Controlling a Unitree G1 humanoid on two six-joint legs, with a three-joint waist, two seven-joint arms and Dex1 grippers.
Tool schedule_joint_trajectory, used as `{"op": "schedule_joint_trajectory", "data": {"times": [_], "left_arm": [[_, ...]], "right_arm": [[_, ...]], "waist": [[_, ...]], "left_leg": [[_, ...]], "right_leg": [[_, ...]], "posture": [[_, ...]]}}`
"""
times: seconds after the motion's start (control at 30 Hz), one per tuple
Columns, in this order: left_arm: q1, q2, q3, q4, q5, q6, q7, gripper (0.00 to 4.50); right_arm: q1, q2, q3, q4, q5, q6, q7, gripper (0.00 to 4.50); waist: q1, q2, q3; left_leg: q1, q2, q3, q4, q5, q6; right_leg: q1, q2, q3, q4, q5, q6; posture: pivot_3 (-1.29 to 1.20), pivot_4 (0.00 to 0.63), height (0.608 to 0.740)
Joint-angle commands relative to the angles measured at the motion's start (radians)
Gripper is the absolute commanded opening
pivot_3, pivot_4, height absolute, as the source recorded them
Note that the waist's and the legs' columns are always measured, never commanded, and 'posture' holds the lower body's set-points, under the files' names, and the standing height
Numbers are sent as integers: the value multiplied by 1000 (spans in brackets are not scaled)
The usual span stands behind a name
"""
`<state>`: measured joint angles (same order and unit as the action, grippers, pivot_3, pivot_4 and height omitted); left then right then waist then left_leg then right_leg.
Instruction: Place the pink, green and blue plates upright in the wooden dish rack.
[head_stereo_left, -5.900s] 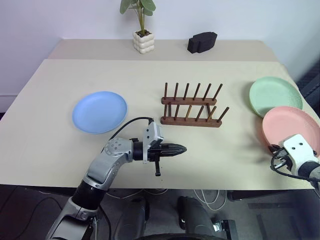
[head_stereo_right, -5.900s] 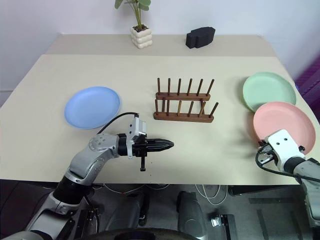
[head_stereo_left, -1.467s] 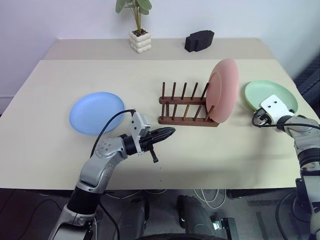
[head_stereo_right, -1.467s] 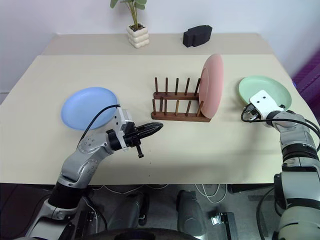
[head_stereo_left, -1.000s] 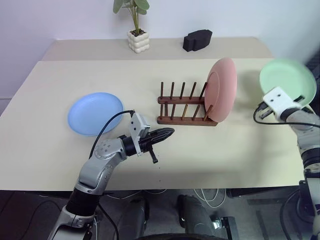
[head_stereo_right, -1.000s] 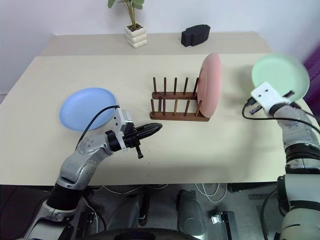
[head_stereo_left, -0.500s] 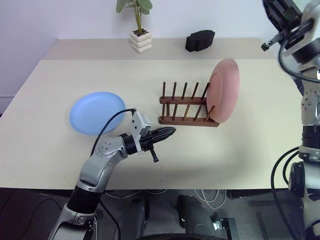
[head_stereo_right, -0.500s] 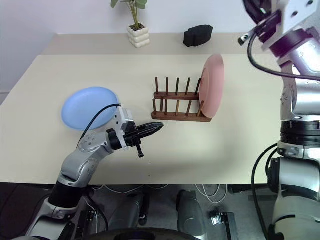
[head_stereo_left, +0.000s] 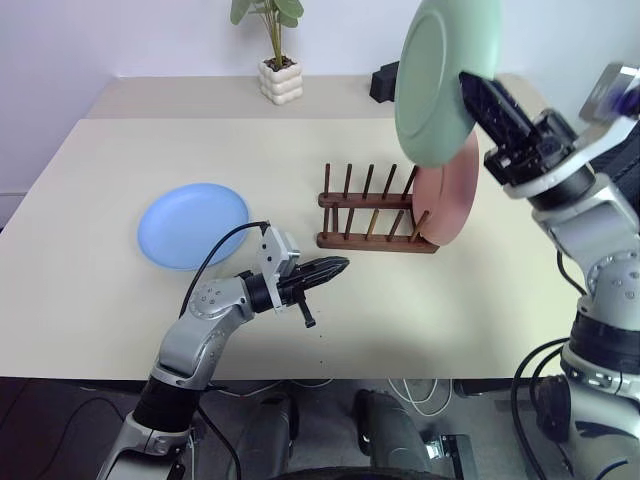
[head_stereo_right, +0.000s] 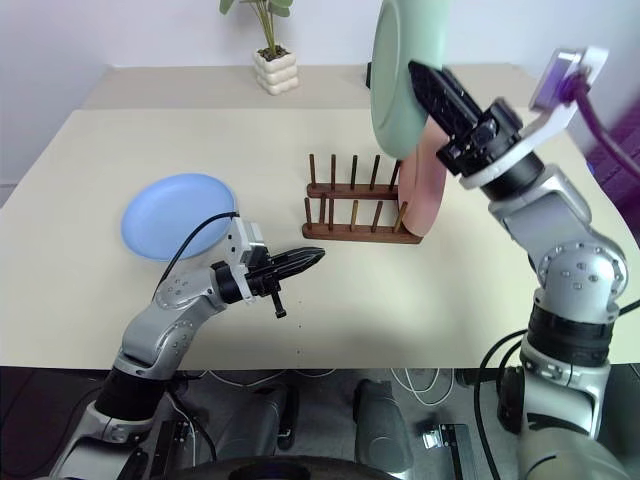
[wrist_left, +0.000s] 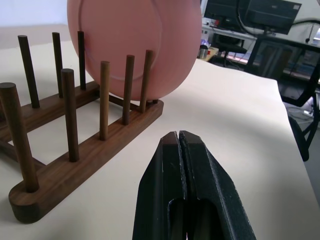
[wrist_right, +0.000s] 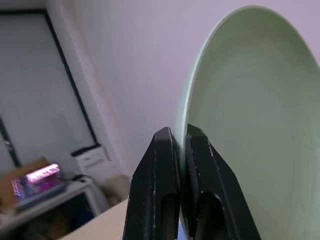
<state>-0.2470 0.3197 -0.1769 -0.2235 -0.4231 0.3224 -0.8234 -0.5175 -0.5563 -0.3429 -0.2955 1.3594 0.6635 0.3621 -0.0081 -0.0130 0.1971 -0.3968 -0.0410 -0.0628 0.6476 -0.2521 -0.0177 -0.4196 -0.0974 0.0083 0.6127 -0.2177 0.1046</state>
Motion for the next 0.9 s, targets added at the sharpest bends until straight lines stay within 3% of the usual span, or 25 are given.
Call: {"op": "schedule_joint_trajectory", "data": {"times": [0.03,0.4,0.9], "left_arm": [[-6,1,9,-20,-4,-15,-3,0],[-6,7,11,-22,-8,-12,-7,0],[-1,10,22,-29,-15,-12,-2,0]], "right_arm": [[27,25,-28,-65,50,1,-44,51],[58,95,22,-129,82,-4,-128,51],[79,120,45,-69,9,-2,-122,51]], "waist": [[-1,0,0],[-2,0,0],[-3,0,0]], "left_leg": [[0,0,0,0,0,0],[0,0,1,0,0,0],[-1,0,1,0,0,0]], "right_leg": [[0,0,0,0,0,0],[-1,1,1,1,0,0],[-2,1,0,0,0,0]], "posture": [[0,150,731],[0,150,731],[0,150,731]]}}
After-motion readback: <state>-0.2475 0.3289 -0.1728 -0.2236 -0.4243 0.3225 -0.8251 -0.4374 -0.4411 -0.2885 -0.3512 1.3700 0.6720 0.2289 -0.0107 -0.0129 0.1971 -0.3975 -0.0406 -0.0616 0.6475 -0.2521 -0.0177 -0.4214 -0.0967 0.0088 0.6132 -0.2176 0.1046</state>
